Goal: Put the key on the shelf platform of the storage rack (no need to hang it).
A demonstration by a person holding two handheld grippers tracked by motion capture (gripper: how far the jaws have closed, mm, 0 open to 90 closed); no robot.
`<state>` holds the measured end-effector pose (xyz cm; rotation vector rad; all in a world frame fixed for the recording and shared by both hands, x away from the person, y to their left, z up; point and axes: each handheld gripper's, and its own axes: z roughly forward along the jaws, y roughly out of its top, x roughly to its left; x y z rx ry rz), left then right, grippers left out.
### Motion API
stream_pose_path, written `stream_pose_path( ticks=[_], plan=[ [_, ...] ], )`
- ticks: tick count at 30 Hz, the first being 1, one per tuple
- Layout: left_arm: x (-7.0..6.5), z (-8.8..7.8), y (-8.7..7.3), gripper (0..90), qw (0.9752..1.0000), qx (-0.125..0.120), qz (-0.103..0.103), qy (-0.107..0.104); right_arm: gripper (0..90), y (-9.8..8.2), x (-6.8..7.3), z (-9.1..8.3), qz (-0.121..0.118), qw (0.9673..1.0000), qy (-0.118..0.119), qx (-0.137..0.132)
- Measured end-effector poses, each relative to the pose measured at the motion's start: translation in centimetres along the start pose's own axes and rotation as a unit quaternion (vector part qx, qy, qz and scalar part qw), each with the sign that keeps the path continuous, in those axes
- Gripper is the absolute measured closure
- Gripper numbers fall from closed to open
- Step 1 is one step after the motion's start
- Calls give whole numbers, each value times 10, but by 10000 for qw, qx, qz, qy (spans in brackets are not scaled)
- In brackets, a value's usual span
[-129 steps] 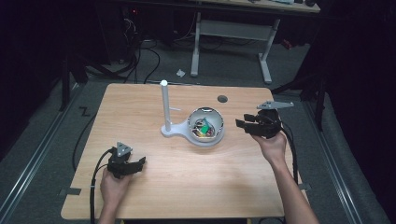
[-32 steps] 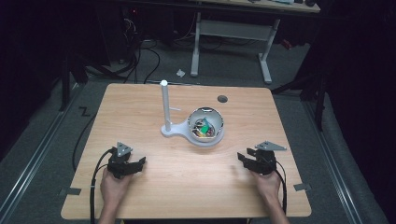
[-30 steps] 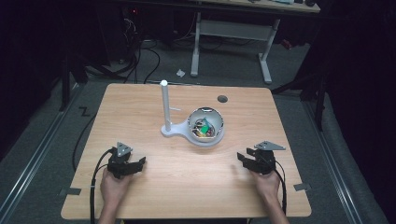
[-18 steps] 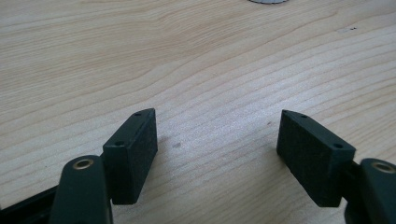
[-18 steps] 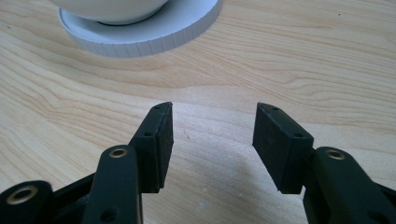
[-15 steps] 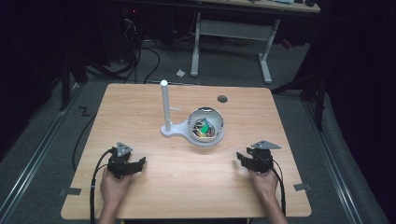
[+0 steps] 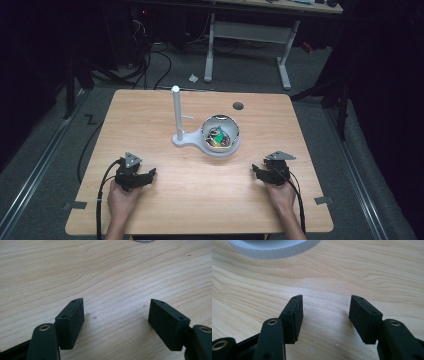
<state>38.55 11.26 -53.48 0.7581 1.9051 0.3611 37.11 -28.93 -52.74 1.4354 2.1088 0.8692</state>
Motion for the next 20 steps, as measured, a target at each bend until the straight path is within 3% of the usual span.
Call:
stream_pose_path(
  ticks=[3,20],
  plan=[
    [0,0,0,292,10000,-1,-2,5,436,-3,0,1,-8,9999,-16,-144],
    [0,0,0,293,10000,-4,0,1,418,-3,0,1,-4,9999,-46,-135]
  ],
)
